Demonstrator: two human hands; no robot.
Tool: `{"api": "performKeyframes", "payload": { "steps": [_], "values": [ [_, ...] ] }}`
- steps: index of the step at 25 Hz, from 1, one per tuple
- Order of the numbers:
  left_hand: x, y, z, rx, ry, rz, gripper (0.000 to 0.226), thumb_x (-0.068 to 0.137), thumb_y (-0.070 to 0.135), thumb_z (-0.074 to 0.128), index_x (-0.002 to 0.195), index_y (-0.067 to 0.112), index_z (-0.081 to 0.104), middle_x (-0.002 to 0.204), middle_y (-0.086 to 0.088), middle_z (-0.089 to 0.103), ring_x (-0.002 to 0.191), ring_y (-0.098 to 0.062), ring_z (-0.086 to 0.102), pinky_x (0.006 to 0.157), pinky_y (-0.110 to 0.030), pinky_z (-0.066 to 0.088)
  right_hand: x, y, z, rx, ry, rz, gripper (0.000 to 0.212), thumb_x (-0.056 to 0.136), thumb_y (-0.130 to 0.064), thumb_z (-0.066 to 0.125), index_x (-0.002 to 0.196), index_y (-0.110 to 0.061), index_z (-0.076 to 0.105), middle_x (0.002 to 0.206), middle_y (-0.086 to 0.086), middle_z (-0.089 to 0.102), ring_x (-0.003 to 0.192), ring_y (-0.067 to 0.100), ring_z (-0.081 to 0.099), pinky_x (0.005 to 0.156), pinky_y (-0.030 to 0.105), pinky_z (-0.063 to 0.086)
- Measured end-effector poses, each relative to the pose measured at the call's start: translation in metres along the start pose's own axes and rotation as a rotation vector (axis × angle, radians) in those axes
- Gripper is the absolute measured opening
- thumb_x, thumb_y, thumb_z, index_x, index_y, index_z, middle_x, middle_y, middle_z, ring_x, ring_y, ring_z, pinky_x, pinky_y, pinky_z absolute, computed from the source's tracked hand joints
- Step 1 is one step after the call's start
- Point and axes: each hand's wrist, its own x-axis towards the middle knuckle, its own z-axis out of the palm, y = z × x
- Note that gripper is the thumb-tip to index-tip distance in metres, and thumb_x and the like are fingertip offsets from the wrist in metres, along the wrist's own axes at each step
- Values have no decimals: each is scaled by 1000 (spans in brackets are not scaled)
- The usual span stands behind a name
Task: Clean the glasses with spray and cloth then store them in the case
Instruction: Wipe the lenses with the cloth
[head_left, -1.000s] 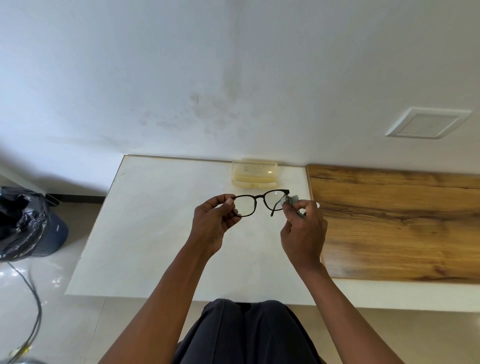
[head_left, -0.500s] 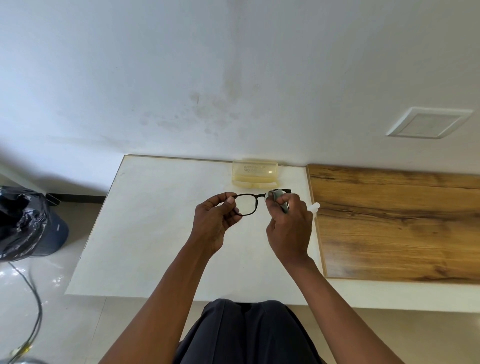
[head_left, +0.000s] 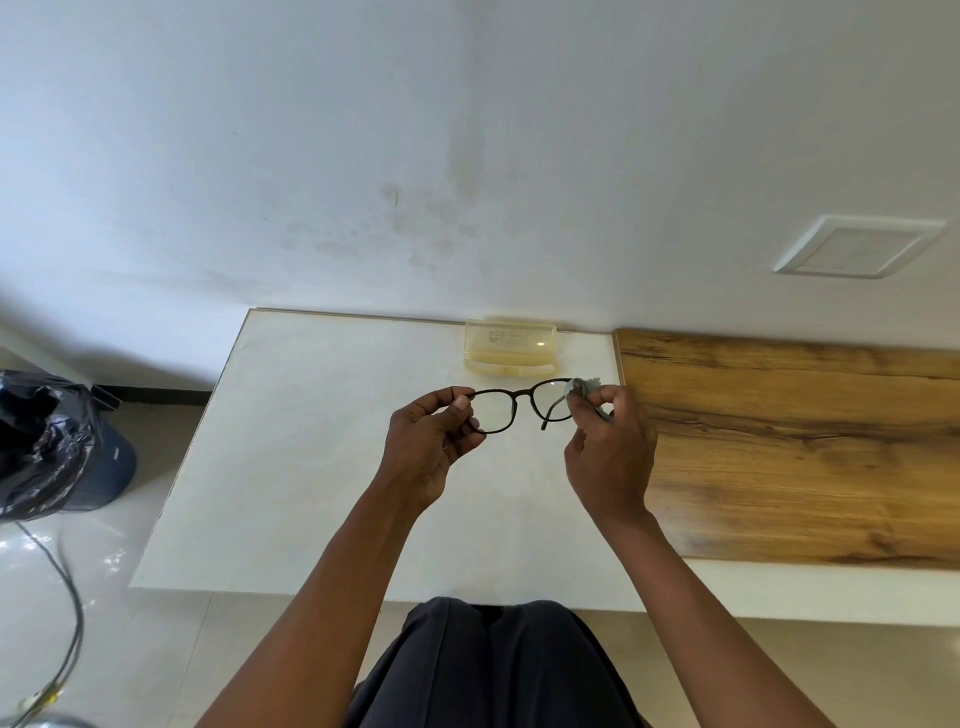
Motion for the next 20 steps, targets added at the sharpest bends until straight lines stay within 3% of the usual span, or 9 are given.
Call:
{"api": "performKeyframes", "payload": {
  "steps": [4, 10, 16, 20],
  "values": [
    [1, 0, 0, 9, 10, 9, 13, 90, 0, 54, 89, 5, 66, 66, -7, 54, 61, -16, 56, 59, -25, 56, 3, -15, 2, -48, 28, -101, 40, 63, 8, 56, 94, -13, 73, 83, 11, 60, 69, 31, 59, 60, 28, 35],
    [2, -1, -3, -25, 35, 15, 12, 90, 1, 54, 91, 4, 65, 68, -9, 53, 63, -17, 56, 60, -25, 57, -16, -16, 3, -55, -48, -174, 52, 53, 13, 74, 98, -14, 72, 83, 10, 61, 69, 28, 58, 57, 28, 37],
    [1, -2, -3, -18, 21, 5, 13, 90, 0, 53, 89, 4, 65, 66, -9, 53, 61, -16, 56, 58, -24, 56, -13, 2, 1, -9, -40, -40, 47, 56, 15, 72, 95, -12, 73, 84, 11, 60, 71, 32, 60, 60, 34, 43],
    [-1, -5, -2, -23, 7, 2, 14, 90, -1, 52, 89, 4, 65, 65, -7, 53, 61, -16, 56, 59, -24, 56, 1, -2, 5, 15, -7, 11, 43, 65, 12, 60, 98, -13, 73, 84, 11, 59, 72, 32, 60, 59, 35, 44]
  ]
}}
